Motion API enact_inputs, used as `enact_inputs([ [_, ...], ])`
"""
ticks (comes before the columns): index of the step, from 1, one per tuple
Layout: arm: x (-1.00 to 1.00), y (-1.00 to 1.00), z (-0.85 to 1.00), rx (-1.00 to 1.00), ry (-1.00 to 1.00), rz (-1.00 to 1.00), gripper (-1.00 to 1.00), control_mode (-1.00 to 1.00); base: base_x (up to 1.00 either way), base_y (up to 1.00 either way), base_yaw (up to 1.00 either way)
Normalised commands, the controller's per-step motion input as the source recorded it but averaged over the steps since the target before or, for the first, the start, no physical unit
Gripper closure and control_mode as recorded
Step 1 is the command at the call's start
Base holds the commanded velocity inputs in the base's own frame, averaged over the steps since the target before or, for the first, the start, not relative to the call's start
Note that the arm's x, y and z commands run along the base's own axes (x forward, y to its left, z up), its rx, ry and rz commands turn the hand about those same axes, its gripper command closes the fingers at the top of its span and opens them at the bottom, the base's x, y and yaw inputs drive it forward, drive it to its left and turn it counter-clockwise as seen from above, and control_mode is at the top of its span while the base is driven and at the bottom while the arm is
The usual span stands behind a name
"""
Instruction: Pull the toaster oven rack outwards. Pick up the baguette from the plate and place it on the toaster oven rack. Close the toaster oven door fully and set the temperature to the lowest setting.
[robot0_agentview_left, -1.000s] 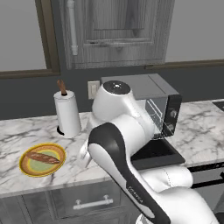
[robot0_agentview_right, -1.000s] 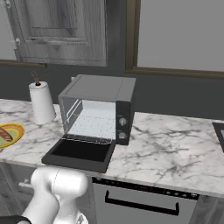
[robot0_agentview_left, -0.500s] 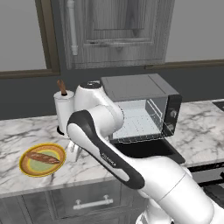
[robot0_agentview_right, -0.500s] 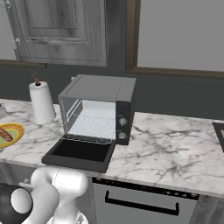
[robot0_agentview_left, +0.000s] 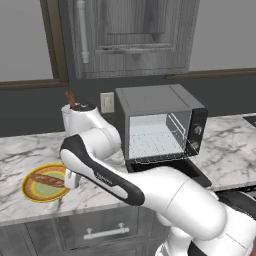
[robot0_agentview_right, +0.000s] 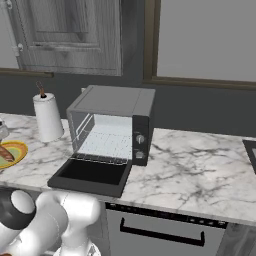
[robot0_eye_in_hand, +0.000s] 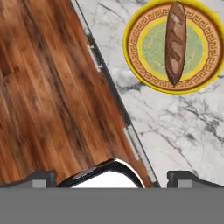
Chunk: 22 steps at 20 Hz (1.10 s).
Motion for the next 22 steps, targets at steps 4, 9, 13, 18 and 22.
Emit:
enact_inputs([
  [4, 0.43, 0.18, -0.33, -0.02, 0.0, 0.0, -1.0, -1.0, 0.0, 0.0, 0.0],
  [9, 0.44, 0.19, -0.36, 0.0, 0.0, 0.0, -1.0, -1.0, 0.0, 0.0, 0.0],
  [13, 0.35, 0.26, -0.38, 0.0, 0.0, 0.0, -1.0, -1.0, 0.0, 0.0, 0.0],
  [18, 0.32, 0.32, -0.32, 0.0, 0.0, 0.0, -1.0, -1.0, 0.0, 0.0, 0.0],
  [22, 0.37, 0.23, -0.21, 0.0, 0.0, 0.0, -1.0, -1.0, 0.0, 0.0, 0.0],
])
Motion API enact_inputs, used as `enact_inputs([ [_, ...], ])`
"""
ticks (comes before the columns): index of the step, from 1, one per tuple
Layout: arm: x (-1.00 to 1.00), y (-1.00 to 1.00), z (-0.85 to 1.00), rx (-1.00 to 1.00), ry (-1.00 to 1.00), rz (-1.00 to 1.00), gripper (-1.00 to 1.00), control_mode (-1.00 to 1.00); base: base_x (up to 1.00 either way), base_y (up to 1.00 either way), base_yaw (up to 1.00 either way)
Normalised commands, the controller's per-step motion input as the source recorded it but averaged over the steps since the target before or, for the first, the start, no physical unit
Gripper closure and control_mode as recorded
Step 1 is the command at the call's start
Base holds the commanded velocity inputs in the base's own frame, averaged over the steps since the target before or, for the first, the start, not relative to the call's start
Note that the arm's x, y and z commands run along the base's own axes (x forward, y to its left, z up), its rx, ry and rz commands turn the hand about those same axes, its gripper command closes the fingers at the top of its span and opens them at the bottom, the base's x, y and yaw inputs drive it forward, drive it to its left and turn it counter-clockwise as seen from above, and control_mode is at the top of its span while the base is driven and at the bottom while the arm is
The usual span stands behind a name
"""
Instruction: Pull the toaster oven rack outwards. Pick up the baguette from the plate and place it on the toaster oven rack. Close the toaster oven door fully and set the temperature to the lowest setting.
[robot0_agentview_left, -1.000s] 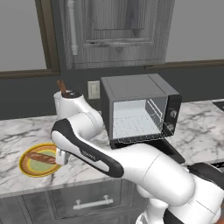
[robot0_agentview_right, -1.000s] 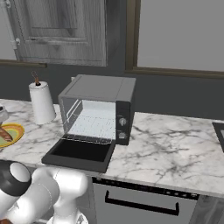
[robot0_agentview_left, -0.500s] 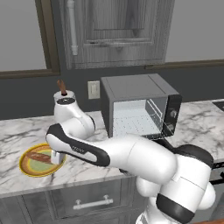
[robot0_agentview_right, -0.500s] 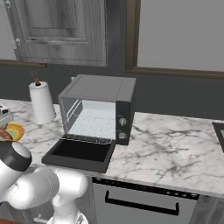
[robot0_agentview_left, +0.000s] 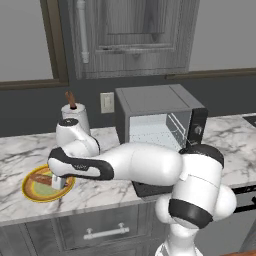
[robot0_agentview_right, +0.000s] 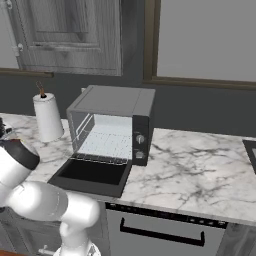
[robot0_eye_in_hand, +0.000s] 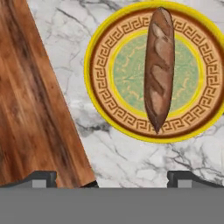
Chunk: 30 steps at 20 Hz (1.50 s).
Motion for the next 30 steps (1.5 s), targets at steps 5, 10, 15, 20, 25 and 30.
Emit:
enact_inputs([
  [5, 0.36, 0.17, -0.21, 0.0, 0.0, 0.0, -1.0, -1.0, 0.0, 0.0, 0.0],
  [10, 0.18, 0.17, -0.3, -0.01, 0.0, 0.0, -1.0, -1.0, 0.0, 0.0, 0.0],
  [15, 0.19, 0.15, -0.26, 0.0, 0.0, 0.0, -1.0, -1.0, 0.0, 0.0, 0.0],
  [20, 0.26, 0.14, -0.23, 0.0, 0.0, 0.0, -1.0, -1.0, 0.0, 0.0, 0.0],
  [25, 0.2, 0.21, -0.31, -0.03, -0.01, 0.0, -1.0, -1.0, 0.0, 0.0, 0.0],
  [30, 0.22, 0.25, -0.3, -0.05, -0.01, 0.0, -1.0, -1.0, 0.0, 0.0, 0.0],
])
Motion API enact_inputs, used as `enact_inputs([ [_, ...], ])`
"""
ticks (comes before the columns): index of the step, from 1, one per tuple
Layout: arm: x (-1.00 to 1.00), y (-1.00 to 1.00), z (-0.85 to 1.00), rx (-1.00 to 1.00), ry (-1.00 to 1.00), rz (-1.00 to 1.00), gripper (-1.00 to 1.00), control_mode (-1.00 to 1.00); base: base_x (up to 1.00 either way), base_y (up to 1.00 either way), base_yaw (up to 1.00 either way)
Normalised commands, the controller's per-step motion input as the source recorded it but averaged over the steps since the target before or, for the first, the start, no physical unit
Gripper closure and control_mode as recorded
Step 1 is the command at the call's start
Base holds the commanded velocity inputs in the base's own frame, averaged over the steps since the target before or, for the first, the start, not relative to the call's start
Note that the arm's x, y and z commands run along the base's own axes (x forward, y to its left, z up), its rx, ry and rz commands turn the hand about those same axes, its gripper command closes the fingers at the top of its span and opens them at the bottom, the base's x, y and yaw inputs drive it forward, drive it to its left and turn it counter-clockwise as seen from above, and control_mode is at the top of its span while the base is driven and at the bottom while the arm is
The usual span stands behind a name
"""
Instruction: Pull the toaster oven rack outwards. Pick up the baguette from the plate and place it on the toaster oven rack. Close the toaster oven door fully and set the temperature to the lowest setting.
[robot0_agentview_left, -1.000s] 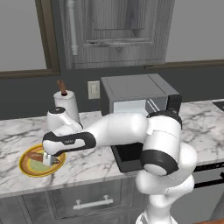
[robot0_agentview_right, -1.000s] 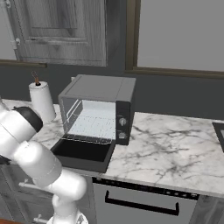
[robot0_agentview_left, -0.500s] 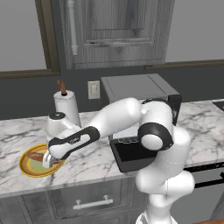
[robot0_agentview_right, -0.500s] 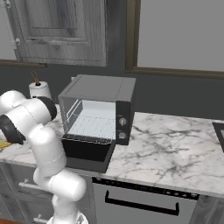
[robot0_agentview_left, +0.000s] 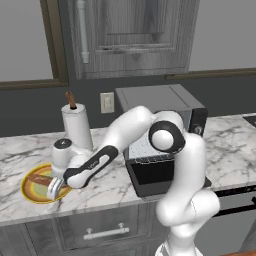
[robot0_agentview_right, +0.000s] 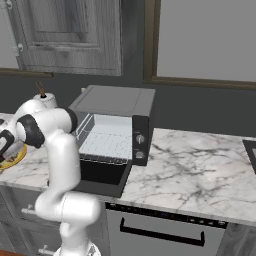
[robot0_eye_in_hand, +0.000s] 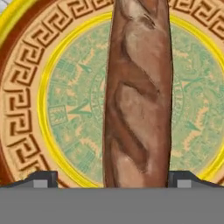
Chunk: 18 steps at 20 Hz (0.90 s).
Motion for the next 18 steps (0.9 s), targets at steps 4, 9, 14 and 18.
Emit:
enact_inputs([
  [4, 0.28, 0.24, -0.24, -0.02, 0.0, 0.0, -1.0, -1.0, 0.0, 0.0, 0.0],
  [9, 0.27, 0.21, -0.28, -0.03, 0.0, 0.0, 1.0, -1.0, 0.0, 0.0, 0.0],
  [14, 0.18, 0.05, -0.32, -0.02, 0.0, 0.0, 1.0, -1.0, 0.0, 0.0, 0.0],
  [18, 0.09, 0.0, -0.04, 0.0, 0.0, 0.0, 1.0, -1.0, 0.0, 0.0, 0.0],
])
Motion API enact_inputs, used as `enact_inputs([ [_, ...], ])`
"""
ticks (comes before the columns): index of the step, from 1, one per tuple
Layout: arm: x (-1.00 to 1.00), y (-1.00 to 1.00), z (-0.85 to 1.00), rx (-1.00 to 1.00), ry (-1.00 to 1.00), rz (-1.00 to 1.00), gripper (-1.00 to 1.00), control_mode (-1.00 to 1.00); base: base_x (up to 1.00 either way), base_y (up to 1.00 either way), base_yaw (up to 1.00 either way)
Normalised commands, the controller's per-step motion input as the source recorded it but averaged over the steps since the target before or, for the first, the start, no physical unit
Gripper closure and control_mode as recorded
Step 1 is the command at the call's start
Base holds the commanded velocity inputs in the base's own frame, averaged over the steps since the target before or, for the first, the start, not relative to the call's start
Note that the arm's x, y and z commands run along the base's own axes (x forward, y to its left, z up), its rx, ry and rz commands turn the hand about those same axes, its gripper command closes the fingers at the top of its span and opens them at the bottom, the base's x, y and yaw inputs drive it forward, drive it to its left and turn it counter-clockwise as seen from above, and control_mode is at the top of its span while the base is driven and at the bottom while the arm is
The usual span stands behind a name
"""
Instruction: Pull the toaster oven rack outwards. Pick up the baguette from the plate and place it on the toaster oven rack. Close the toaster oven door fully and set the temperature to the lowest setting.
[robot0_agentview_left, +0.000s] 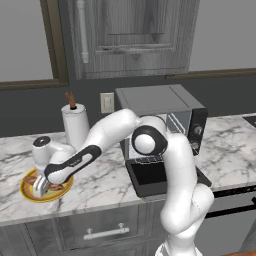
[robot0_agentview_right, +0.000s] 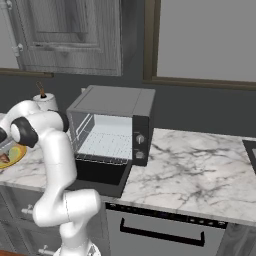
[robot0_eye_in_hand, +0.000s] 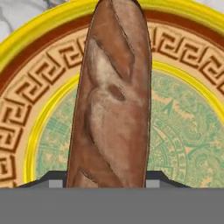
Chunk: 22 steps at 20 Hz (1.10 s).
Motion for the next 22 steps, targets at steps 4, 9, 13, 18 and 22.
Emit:
enact_inputs([
  [4, 0.08, -0.07, 0.19, 0.02, -0.01, -0.02, 1.0, -1.0, 0.0, 0.0, 0.0],
  [9, 0.03, -0.1, 0.76, 0.03, -0.03, -0.11, 1.0, -1.0, 0.0, 0.0, 0.0],
  [13, 0.0, -0.17, 0.74, -0.07, 0.0, -0.3, 1.0, -1.0, 0.0, 0.0, 0.0],
  [18, 0.0, -0.79, 0.52, 0.0, -0.02, -0.17, 1.0, -1.0, 0.0, 0.0, 0.0],
  [22, 0.0, -0.97, 0.72, 0.08, -0.07, -0.23, 1.0, -1.0, 0.0, 0.0, 0.0],
])
